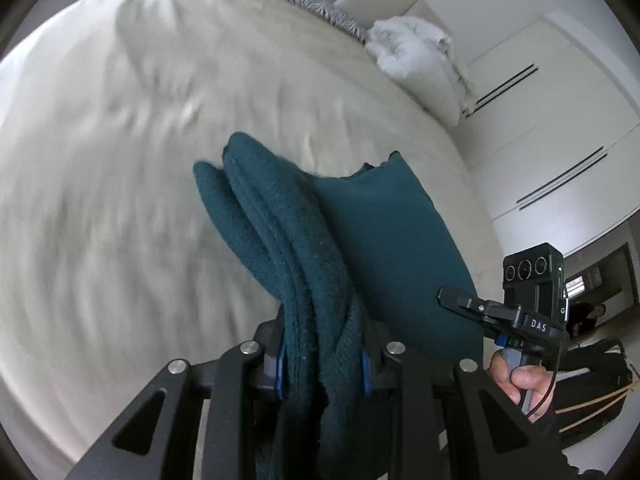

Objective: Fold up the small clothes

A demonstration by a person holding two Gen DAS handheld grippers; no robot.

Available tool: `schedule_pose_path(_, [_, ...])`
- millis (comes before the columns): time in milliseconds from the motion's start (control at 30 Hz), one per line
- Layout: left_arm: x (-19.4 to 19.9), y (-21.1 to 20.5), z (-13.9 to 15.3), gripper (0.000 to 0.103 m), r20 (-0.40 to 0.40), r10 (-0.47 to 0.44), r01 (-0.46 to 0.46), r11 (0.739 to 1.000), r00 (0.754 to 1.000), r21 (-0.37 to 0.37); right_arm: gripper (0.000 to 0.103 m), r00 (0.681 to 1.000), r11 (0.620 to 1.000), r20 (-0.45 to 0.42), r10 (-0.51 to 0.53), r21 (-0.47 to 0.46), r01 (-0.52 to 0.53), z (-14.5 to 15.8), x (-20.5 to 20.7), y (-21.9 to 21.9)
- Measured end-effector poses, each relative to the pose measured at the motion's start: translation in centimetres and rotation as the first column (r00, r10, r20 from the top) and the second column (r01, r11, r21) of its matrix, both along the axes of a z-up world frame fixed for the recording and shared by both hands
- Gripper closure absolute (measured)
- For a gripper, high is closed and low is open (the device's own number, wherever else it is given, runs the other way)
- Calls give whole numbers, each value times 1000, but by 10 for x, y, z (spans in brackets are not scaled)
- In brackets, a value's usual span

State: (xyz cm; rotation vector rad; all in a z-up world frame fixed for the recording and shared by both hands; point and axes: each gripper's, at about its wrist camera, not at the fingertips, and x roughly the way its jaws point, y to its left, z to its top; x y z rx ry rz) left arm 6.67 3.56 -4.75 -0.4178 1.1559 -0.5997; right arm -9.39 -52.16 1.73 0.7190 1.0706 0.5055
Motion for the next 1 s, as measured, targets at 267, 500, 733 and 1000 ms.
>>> schedule_pose_path(267, [-21, 8, -44, 65, -10, 82, -82, 997, 997, -6, 62, 994, 984, -24, -108, 138, 110, -59, -40, -26])
schedule_pose_path(500, [-38, 22, -27, 58, 27, 138, -138, 990, 990, 3, 55, 981, 981, -1, -196, 4, 196, -26, -49, -22])
schedule_pose_path(733, [-75, 16, 37, 32, 308, 161, -214, 966, 938, 146, 55, 917, 899, 307, -255, -273, 341, 57, -110, -11])
schedule_pose_path(1000, [-157, -17, 149, 0, 749, 92, -411, 876, 656, 252, 0, 611, 687, 743, -274, -293, 664, 171, -209, 20])
